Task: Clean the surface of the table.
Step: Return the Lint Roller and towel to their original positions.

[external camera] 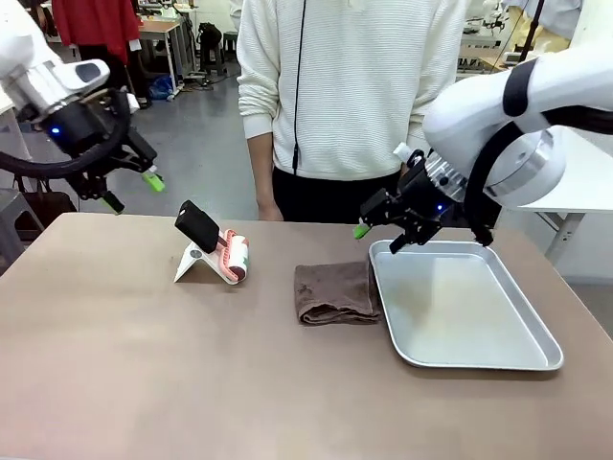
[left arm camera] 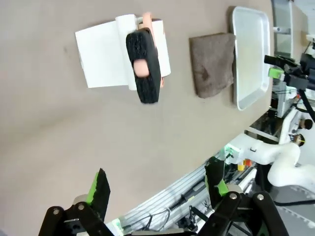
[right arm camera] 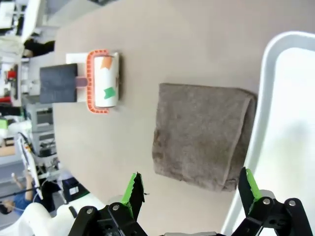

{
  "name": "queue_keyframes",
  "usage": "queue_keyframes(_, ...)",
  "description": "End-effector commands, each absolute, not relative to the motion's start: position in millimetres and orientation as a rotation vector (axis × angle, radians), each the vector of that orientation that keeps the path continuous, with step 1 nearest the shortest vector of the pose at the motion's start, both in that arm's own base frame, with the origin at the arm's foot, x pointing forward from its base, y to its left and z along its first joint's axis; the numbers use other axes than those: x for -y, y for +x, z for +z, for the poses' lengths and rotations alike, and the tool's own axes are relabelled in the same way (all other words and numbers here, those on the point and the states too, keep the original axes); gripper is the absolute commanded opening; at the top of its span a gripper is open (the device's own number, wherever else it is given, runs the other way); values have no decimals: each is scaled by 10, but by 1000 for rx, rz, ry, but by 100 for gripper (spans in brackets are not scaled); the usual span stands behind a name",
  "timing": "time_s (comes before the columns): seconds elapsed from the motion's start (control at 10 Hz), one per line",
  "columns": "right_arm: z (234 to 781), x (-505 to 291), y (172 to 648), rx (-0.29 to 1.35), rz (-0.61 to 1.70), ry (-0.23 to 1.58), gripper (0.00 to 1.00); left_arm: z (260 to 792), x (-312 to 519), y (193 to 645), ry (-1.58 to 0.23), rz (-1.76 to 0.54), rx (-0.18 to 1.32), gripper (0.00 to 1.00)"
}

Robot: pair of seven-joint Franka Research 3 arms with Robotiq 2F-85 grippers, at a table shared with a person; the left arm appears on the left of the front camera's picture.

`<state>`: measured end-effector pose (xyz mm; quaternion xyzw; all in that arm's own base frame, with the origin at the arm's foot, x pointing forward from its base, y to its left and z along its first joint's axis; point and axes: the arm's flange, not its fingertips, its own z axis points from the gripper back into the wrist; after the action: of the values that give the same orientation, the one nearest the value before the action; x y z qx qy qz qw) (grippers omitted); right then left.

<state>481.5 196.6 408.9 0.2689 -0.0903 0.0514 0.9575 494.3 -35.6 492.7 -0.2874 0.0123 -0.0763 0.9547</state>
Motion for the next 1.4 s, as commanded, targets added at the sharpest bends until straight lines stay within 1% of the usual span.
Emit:
queue_keyframes(0.0, 4135, -1786, 4483, 183, 60, 674, 100, 4882, 133, 4546, -721, -230, 38, 100)
queue_keyframes(0.2, 4189, -1325, 4124, 162, 48, 878, 100, 4766, -134, 4187, -883, -325, 68, 100)
queue_keyframes(0.3, 4255, -992, 3950, 160, 46, 985, 100, 4675, -236, 4044, -927, -333, 92, 100)
queue_keyframes(0.4, 4306, -667, 3773, 183, 41, 1087, 100, 4570, -334, 3942, -1000, -357, 88, 100)
queue_keyframes(0.6, 4334, 43, 3506, 209, 18, 1307, 100, 4388, -534, 3868, -1142, -279, 188, 100)
queue_keyframes(0.7, 4282, 386, 3470, 214, -57, 1357, 100, 4358, -619, 3870, -1232, -264, 254, 100)
queue_keyframes(0.8, 4179, 689, 3461, 181, -80, 1406, 100, 4326, -711, 3883, -1289, -287, 291, 100)
queue_keyframes(0.9, 4047, 1015, 3442, 141, -79, 1481, 100, 4264, -821, 3932, -1330, -308, 294, 100)
queue_keyframes(1.0, 3921, 1257, 3417, 130, -59, 1550, 100, 4205, -921, 3969, -1377, -289, 315, 100)
queue_keyframes(1.1, 3781, 1417, 3395, 142, -95, 1583, 100, 4164, -992, 3988, -1426, -269, 352, 100)
queue_keyframes(1.2, 3671, 1476, 3379, 170, -123, 1595, 100, 4156, -1007, 3985, -1412, -214, 353, 100)
queue_keyframes(1.3, 3601, 1440, 3376, 215, -134, 1591, 100, 4133, -992, 4031, -1360, -184, 264, 100)
